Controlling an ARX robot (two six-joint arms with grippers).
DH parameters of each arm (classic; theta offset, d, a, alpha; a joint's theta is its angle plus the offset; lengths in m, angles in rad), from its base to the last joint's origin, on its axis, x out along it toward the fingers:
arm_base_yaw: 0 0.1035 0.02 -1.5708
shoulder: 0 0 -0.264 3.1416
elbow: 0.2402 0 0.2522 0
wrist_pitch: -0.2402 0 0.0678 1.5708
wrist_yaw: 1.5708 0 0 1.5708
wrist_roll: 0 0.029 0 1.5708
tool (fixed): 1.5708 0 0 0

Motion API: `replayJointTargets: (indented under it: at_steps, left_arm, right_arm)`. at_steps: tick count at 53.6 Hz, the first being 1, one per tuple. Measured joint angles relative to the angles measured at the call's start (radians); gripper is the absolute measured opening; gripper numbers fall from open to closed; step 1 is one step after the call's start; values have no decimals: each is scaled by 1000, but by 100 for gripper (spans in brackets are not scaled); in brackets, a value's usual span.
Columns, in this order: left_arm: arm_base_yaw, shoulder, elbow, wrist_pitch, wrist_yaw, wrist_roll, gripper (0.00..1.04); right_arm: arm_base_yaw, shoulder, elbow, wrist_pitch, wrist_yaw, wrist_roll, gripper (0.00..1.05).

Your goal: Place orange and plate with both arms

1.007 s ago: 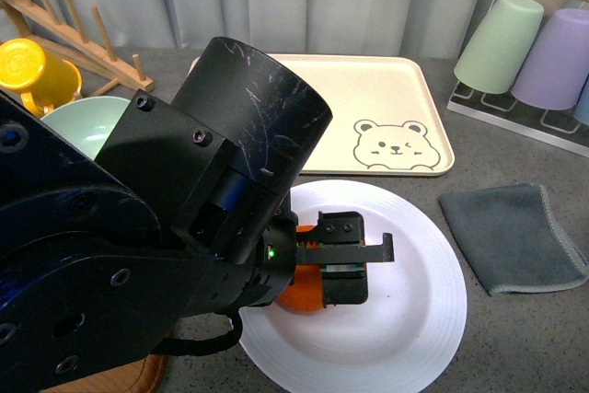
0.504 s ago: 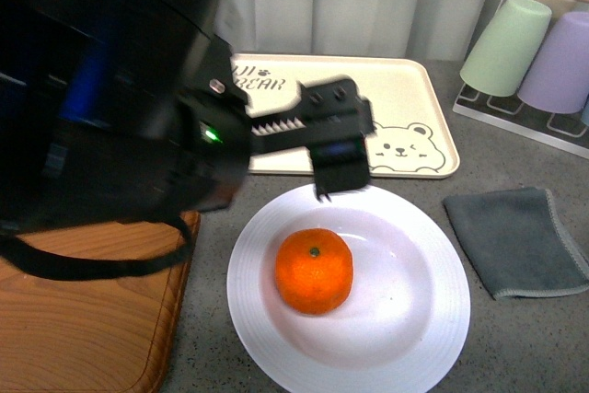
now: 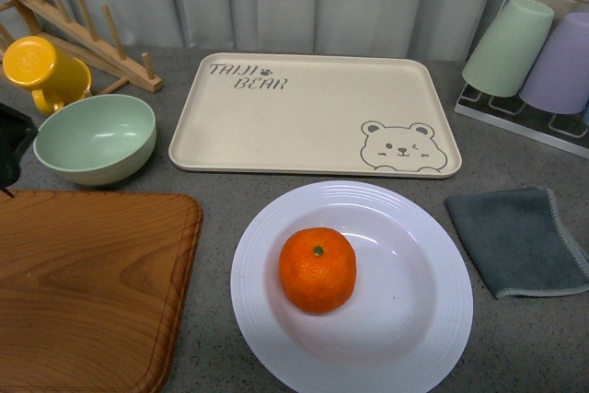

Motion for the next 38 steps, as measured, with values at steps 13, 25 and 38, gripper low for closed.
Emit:
replayJointTargets:
  at_steps: [13,25,38]
  left_arm:
    - [94,-19,-253,776,78,456,60]
    - [194,-248,-305,622,171,554,15]
    - [328,-503,-306,400,328,569,4]
  right_arm:
    - [0,0,0,0,2,0,96]
    - [0,0,0,0,0,0,96]
    - [0,0,0,0,0,0,96]
